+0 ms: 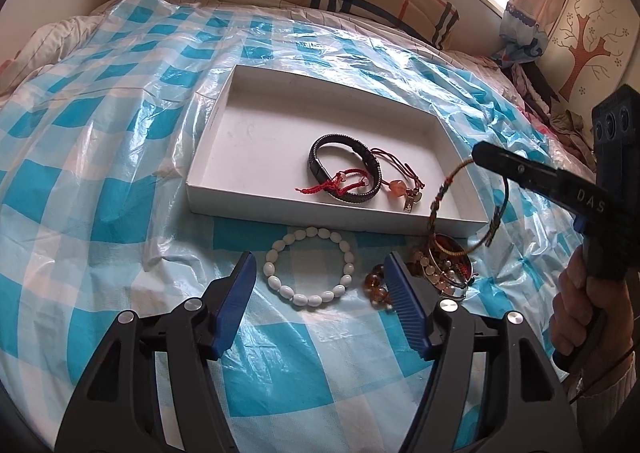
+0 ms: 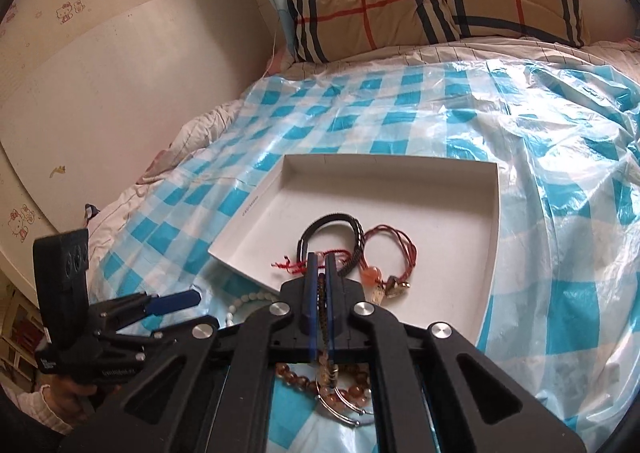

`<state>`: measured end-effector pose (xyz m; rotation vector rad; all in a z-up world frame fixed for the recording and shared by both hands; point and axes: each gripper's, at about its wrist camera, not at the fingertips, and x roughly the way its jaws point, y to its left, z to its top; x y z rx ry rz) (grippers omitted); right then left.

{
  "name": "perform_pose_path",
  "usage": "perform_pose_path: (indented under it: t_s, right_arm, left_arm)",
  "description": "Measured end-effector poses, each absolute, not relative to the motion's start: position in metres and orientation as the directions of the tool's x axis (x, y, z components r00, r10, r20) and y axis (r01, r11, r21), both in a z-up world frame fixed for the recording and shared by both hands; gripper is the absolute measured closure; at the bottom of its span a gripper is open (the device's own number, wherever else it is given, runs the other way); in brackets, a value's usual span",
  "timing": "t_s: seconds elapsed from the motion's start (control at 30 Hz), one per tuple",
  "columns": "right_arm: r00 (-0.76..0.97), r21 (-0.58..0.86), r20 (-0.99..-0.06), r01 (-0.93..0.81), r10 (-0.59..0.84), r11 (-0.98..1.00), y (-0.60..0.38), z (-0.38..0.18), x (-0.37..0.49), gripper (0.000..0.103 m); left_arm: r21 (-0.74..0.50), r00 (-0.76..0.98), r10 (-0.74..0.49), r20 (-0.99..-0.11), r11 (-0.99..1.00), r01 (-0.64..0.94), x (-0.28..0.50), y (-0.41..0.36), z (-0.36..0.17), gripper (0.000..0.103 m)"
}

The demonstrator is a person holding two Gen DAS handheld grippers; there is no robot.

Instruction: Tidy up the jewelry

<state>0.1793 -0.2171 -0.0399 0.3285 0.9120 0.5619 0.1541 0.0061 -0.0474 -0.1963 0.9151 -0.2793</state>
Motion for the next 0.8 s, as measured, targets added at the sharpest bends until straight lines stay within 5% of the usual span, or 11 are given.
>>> perform_pose_path:
  t_s: [0.27, 0.3, 0.33, 0.37, 0.8]
  right_arm:
    - [0.496, 0.554, -0.607, -0.296, 0.621, 0.778, -0.207, -0.038, 0.214, 0.098]
    - [0.487, 0.536, -0.637, -0.277, 0.598, 0.797, -0.207, -0.044, 0.220, 0.090]
    - [0.490, 0.502, -0.671, -0.252, 0.556, 0.827, -0.209, -0.049, 0.223, 0.067]
    - [0.503, 0.481, -0.687, -0.227, 0.525, 0.847, -0.215, -0.053, 0.222, 0.062]
    - [0.362, 0.456, -0.799, -0.155, 0.480, 0.876, -0.260, -0.097, 0.138, 0.061]
  left_arm:
    - [-0.305, 0.582, -0.324, -0.746, 0.943, 0.134, 0.155, 0.009, -0.049, 0.039]
    - [-0.308, 0.583, -0.325, -0.745, 0.942, 0.132, 0.155, 0.010, -0.049, 0.038]
    - [-0.310, 0.583, -0.326, -0.744, 0.942, 0.132, 0.155, 0.010, -0.048, 0.038]
    - [-0.310, 0.583, -0.328, -0.744, 0.941, 0.134, 0.155, 0.009, -0.048, 0.038]
    - [-0.267, 0.551, -0.359, -0.753, 0.932, 0.243, 0.154, -0.021, -0.042, 0.034]
